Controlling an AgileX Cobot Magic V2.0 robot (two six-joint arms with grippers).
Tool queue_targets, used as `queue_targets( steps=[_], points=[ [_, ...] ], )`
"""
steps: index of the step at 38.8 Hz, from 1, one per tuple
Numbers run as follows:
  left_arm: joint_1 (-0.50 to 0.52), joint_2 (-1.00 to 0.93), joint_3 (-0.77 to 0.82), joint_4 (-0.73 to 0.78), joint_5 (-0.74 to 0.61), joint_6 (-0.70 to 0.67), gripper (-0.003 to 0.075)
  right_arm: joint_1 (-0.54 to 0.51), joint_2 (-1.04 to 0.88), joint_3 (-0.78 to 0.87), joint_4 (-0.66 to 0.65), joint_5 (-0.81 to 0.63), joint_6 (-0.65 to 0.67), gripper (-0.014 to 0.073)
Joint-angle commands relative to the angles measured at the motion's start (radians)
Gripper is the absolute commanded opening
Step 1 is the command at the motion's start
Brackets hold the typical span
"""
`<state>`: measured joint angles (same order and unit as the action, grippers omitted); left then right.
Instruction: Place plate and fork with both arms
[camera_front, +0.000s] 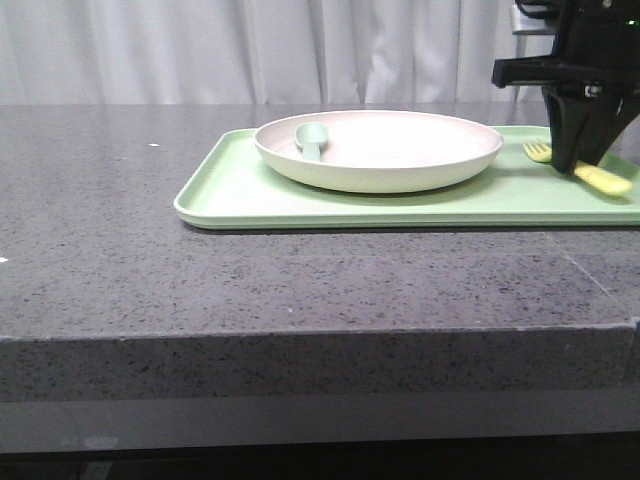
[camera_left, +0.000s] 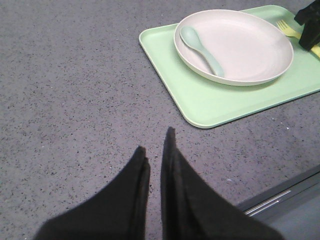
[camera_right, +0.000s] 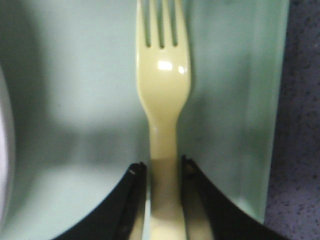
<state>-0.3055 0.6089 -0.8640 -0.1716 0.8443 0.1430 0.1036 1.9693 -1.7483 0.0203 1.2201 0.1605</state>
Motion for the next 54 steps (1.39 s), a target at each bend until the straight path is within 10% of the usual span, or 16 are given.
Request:
queue_targets(
  steps=[1, 20, 54],
  points=[
    [0.001, 0.005, -0.023, -0.012, -0.075, -0.001, 0.0061, -0.002, -0.062, -0.026, 0.002, -0.027, -0.010, 0.0316],
    [0.001, 0.005, -0.023, -0.012, -0.075, -0.001, 0.0061, 0.057, -0.292, 0.014, 0.007, 0.007, -0.059, 0.0337],
    [0.001, 0.005, -0.023, -0.012, -0.075, -0.001, 0.0060, 0.133, -1.321, 0.936, -0.004, -0.505, -0.135, 0.0337]
  ],
)
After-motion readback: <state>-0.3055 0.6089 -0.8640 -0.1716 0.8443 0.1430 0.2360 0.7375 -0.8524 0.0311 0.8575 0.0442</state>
